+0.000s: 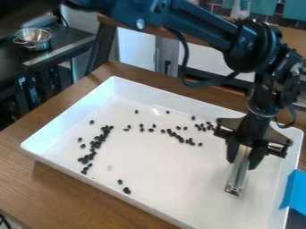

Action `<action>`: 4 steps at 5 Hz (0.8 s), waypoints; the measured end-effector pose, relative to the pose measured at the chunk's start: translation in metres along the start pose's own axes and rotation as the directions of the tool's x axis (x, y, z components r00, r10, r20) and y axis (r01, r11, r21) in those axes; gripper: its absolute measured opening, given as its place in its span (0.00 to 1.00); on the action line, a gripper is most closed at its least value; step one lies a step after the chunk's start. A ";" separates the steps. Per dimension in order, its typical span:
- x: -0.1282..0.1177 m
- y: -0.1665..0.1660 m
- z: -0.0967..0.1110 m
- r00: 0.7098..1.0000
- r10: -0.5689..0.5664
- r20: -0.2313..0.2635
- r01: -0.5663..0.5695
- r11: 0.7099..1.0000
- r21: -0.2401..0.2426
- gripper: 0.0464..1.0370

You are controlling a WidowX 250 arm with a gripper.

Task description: Sweep into pile

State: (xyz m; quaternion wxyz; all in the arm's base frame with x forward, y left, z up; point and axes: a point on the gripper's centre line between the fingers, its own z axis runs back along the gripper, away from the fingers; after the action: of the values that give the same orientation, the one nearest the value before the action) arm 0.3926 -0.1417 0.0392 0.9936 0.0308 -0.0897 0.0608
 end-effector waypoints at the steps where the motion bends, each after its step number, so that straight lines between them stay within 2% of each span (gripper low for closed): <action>1: 0.006 -0.010 -0.003 1.000 0.003 -0.006 -0.003 1.000 0.000 0.35; 4: 0.016 -0.036 -0.015 1.000 0.012 -0.021 -0.011 1.000 0.023 0.35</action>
State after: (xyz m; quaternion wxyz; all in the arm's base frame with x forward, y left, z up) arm 0.4157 -0.1744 0.0253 0.9937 0.0410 -0.0789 0.0678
